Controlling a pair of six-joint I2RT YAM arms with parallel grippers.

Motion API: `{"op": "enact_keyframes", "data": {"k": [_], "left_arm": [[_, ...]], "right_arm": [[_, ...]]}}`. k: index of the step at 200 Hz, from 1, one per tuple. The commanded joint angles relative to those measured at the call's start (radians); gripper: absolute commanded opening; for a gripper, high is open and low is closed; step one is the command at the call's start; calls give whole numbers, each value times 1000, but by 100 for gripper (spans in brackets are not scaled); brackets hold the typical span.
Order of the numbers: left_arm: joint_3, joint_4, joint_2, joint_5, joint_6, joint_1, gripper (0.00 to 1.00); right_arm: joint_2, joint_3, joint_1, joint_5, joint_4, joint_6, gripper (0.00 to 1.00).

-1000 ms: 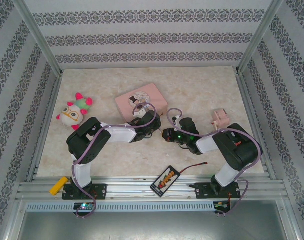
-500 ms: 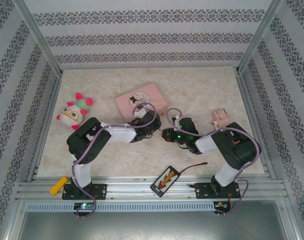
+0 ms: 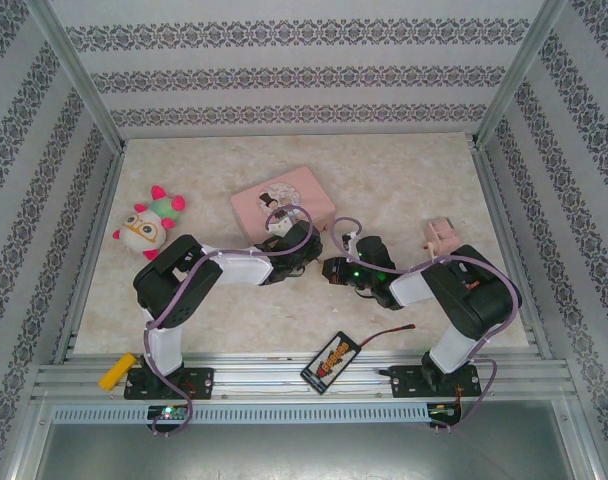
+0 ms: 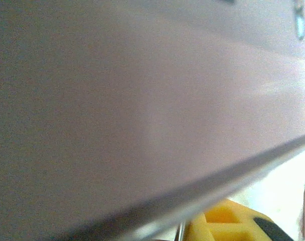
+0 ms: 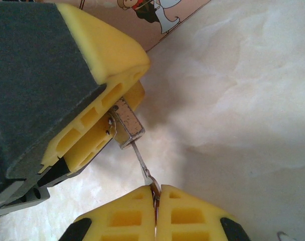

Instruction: Unlock the padlock with the key

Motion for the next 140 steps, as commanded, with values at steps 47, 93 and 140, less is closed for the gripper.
{"op": "enact_keyframes", "data": {"k": [47, 93, 140], "left_arm": [[-5, 127, 29, 136, -81, -16, 3], [-12, 131, 25, 151, -85, -19, 1], [-33, 166, 28, 186, -122, -22, 0]], "right_arm": [[2, 18, 10, 58, 89, 26, 0], [21, 33, 10, 51, 145, 38, 0], [47, 32, 8, 28, 230, 37, 0]]}}
